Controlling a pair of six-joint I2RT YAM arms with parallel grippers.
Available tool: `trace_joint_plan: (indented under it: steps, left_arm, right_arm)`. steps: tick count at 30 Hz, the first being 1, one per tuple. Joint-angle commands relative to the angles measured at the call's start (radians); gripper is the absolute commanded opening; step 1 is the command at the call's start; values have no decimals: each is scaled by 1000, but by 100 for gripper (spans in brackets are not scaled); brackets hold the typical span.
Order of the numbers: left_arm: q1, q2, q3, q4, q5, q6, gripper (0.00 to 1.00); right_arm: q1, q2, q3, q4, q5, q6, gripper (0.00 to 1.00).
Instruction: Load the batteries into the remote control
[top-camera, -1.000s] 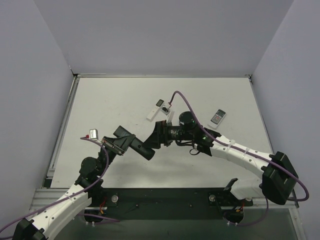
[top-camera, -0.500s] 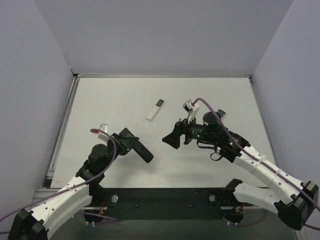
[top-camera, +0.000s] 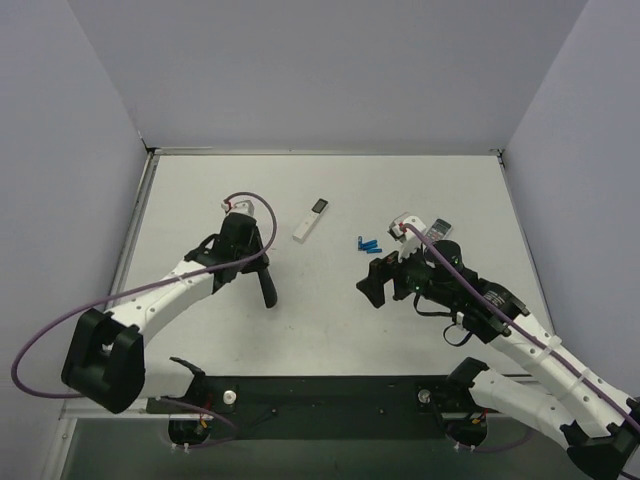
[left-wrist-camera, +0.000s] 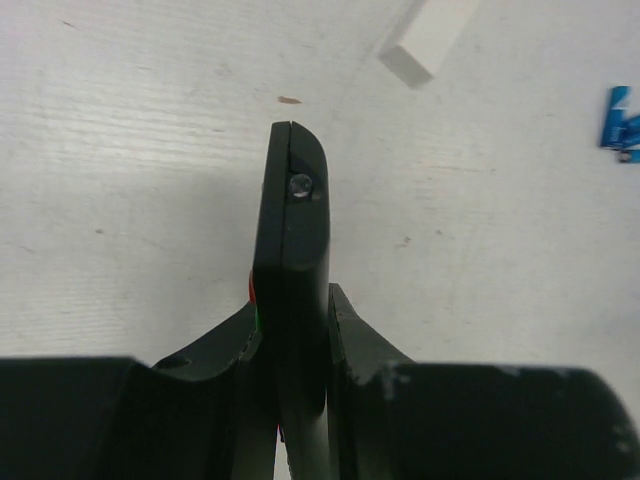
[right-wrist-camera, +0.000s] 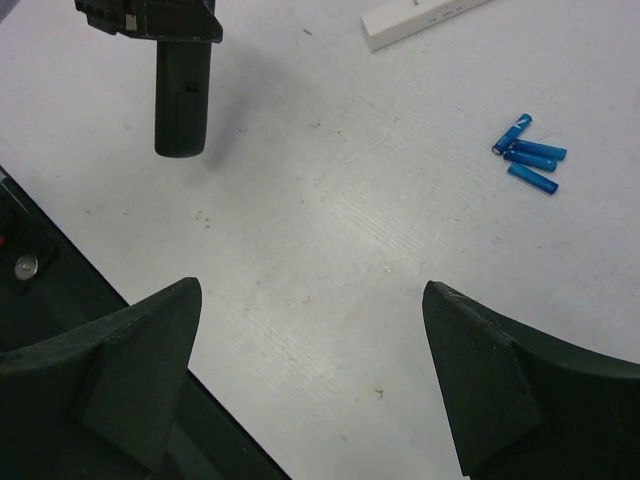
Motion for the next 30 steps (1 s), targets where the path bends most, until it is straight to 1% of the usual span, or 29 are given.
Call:
trace_joint_plan:
  steps: [1, 2, 3, 5, 6, 7, 8, 9, 10, 12, 14, 16, 18, 19, 21, 22, 25, 26, 29, 30]
  left_arm:
    - [67, 142, 159, -177, -38, 195, 0]
    - [75, 211, 222, -208, -50, 225, 0]
    - [84, 245, 260, -271, -67, 238, 0]
    - [88, 336, 343, -317, -139, 275, 0]
    - [93, 366, 368, -358, -159, 285, 0]
    - [93, 395, 393, -375, -214, 296, 0]
    - [95, 455, 450, -397, -239, 319, 0]
    - [95, 485, 477, -439, -260, 327, 0]
    - [93, 516, 508, -458, -311, 338, 0]
    - [93, 605, 584, -507, -365, 364, 0]
    - [88, 686, 629, -555, -391, 382, 1]
    - [82, 729, 686, -582, -432, 388, 11]
    - [69, 773, 709, -609, -449, 397, 26]
    - [59, 780, 718, -612, -451, 399, 39]
    - [42, 782, 716, -610, -431, 399, 48]
    - [38, 777, 710, -606, -417, 398, 55]
    - [23, 741, 700, -589, -380, 385, 63]
    - [15, 718, 695, -586, -373, 384, 69]
    - [-5, 658, 686, -581, -330, 375, 77]
    - [-7, 636, 681, -578, -307, 371, 77]
  right_arm:
    - [-9, -44, -19, -66, 90, -37, 87]
    - [-11, -53, -22, -74, 98, -42, 87]
    - [-9, -57, -23, -80, 106, -42, 87]
    - [-11, -67, -25, -97, 119, -48, 87]
    - [-14, -70, -27, -102, 124, -49, 87]
    - [-14, -73, -25, -111, 130, -51, 87]
    - [-14, -79, -27, -114, 133, -51, 87]
    - [-16, -84, -27, -119, 133, -54, 87]
    - [-17, -87, -24, -125, 138, -56, 87]
    - [-19, -91, -20, -132, 147, -62, 87]
    - [-22, -96, -20, -145, 158, -66, 87]
    - [-22, -96, -19, -152, 159, -68, 87]
    - [-22, -100, -19, -160, 167, -72, 87]
    - [-23, -102, -19, -166, 172, -72, 87]
    - [-25, -101, -16, -171, 187, -74, 87]
    - [-25, -102, -10, -180, 190, -74, 87]
    - [-26, -105, -1, -204, 208, -77, 87]
    - [-26, -111, 3, -211, 236, -79, 87]
    - [-26, -131, 9, -234, 293, -83, 88]
    - [-26, -139, 10, -240, 314, -83, 88]
